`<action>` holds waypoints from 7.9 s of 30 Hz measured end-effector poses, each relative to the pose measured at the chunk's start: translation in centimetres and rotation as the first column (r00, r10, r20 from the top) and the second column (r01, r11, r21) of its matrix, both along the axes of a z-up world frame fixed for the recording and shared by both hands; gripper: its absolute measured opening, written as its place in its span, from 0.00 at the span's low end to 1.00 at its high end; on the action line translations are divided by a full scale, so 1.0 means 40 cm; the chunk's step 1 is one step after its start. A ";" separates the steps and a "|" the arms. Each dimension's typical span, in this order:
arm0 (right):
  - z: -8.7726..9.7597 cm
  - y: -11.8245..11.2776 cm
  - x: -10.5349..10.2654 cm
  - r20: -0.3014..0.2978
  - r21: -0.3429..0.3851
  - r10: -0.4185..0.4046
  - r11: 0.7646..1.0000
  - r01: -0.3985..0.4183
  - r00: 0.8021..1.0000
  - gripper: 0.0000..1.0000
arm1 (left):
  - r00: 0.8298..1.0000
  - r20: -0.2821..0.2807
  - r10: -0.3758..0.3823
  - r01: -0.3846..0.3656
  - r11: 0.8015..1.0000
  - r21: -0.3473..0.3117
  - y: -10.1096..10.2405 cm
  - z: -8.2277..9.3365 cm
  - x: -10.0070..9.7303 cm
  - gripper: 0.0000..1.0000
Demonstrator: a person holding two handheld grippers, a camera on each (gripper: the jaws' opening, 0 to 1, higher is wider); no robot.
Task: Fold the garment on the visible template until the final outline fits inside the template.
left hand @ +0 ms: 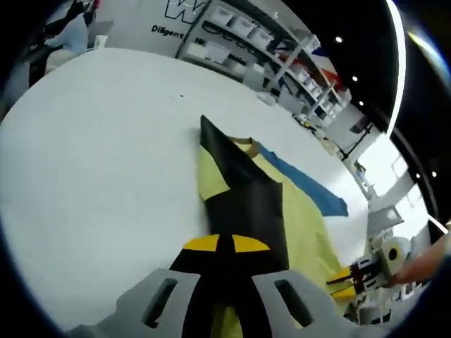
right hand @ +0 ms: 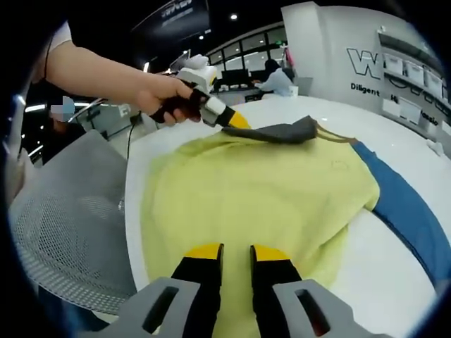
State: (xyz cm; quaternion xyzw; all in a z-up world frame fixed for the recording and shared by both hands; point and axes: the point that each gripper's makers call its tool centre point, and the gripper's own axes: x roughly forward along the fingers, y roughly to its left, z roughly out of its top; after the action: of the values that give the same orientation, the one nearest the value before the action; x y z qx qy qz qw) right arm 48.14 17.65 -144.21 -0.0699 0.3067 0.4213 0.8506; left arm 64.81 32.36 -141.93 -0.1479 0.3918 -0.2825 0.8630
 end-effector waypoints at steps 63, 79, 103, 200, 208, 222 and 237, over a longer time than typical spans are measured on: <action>-0.005 -0.013 0.006 0.002 -0.058 -0.044 0.997 0.044 0.999 0.00 | 0.945 0.293 -0.145 0.165 0.985 -0.045 -0.042 0.122 -0.135 0.04; -0.005 -0.012 0.006 0.007 -0.057 -0.056 0.997 0.056 0.998 0.00 | 0.987 0.163 -0.005 -0.029 0.977 0.209 0.268 0.003 -0.044 0.17; -0.006 -0.015 0.010 0.005 -0.069 -0.056 0.996 0.056 0.998 0.00 | 0.989 0.137 0.050 -0.087 0.957 0.277 0.321 -0.020 -0.074 0.00; -0.013 -0.589 0.575 0.064 -0.127 -0.523 0.841 0.526 0.850 0.54 | 0.987 0.053 -0.154 0.110 0.870 0.481 0.286 -0.041 0.209 0.40; -0.007 -0.638 0.581 0.076 -0.137 -0.569 0.807 0.574 0.819 0.58 | 0.998 0.054 0.034 -0.056 0.878 0.475 0.369 -0.042 0.218 0.42; 0.045 -0.722 0.456 0.117 -0.173 -0.555 0.806 0.567 0.824 0.38 | 0.993 0.096 0.072 -0.111 0.858 0.501 0.526 -0.023 0.185 0.35; 0.025 -0.798 0.399 0.101 -0.121 -0.673 0.722 0.681 0.732 0.46 | 0.964 0.046 0.261 -0.251 0.847 0.469 0.690 -0.039 0.152 0.35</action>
State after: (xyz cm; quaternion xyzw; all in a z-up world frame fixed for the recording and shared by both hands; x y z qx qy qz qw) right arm 64.10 -14.28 -143.20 -0.0271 0.3205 0.0557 0.9452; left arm 70.87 59.95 -143.50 0.0121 0.4339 -0.0600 0.8989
